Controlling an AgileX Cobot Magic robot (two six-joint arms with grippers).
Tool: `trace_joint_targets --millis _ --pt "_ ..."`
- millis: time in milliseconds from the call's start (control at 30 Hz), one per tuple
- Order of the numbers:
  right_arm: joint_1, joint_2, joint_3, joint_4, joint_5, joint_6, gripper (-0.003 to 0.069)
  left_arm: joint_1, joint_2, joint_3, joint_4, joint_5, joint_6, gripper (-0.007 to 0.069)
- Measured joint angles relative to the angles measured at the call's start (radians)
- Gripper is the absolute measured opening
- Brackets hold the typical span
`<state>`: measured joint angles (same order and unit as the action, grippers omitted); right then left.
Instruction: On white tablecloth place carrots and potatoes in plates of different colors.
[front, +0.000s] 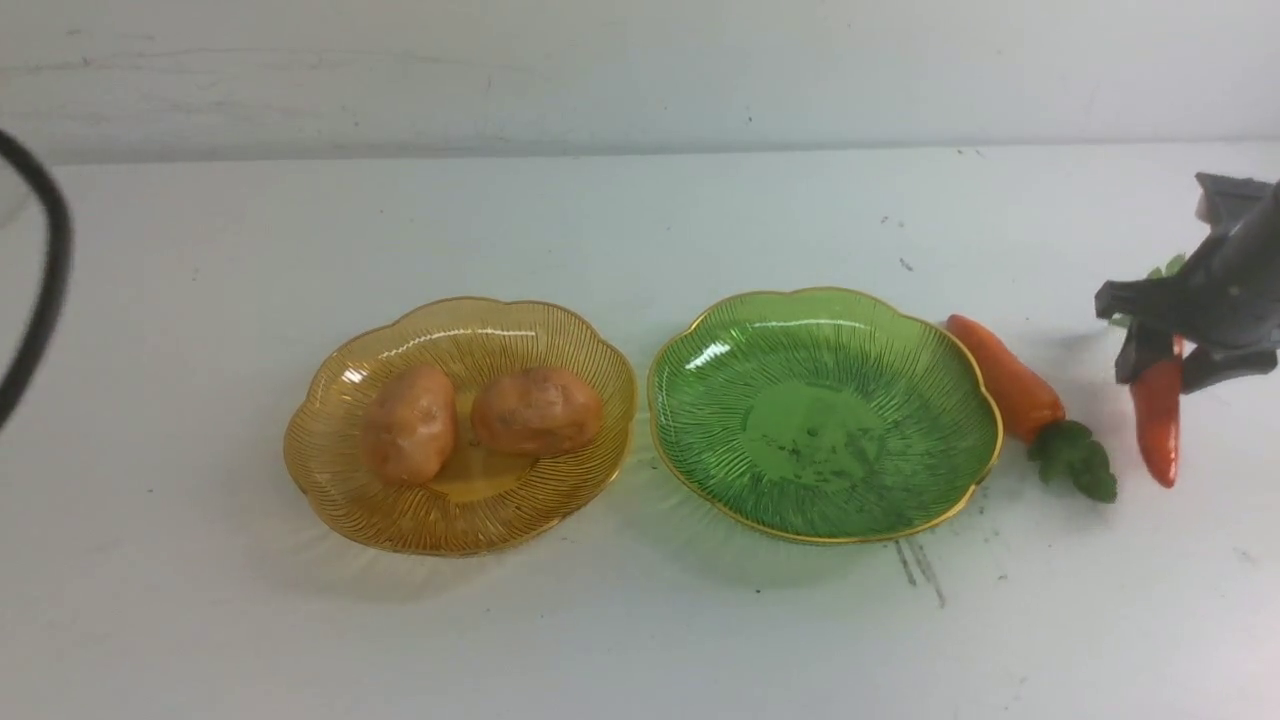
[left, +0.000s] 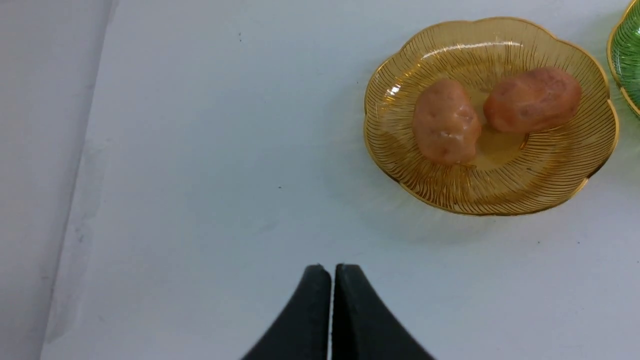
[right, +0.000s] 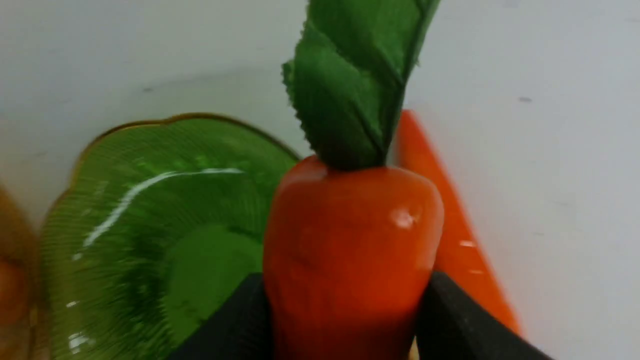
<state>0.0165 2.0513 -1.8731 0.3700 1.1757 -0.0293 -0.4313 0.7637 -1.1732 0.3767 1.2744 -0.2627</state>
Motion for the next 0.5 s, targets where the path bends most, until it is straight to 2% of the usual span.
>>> trace_joint_targets --millis 100,233,367,500 --pt "0.095 0.004 -0.016 0.044 -0.001 -0.052 0.0344 0.0 0.0 0.011 0.0 0.0 -0.002 -0.0003" --pt "0.212 0.033 -0.017 0.02 -0.034 -0.094 0.0344 0.0 0.0 0.03 0.001 0.0 -0.009 -0.0003" --pt "0.286 0.079 -0.017 -0.032 -0.068 -0.092 0.0344 0.0 0.0 0.056 0.003 0.0 -0.009 -0.0003" --pt "0.309 0.119 -0.017 -0.069 -0.082 -0.066 0.035 0.0 0.0 0.074 0.005 0.0 -0.009 -0.0003"
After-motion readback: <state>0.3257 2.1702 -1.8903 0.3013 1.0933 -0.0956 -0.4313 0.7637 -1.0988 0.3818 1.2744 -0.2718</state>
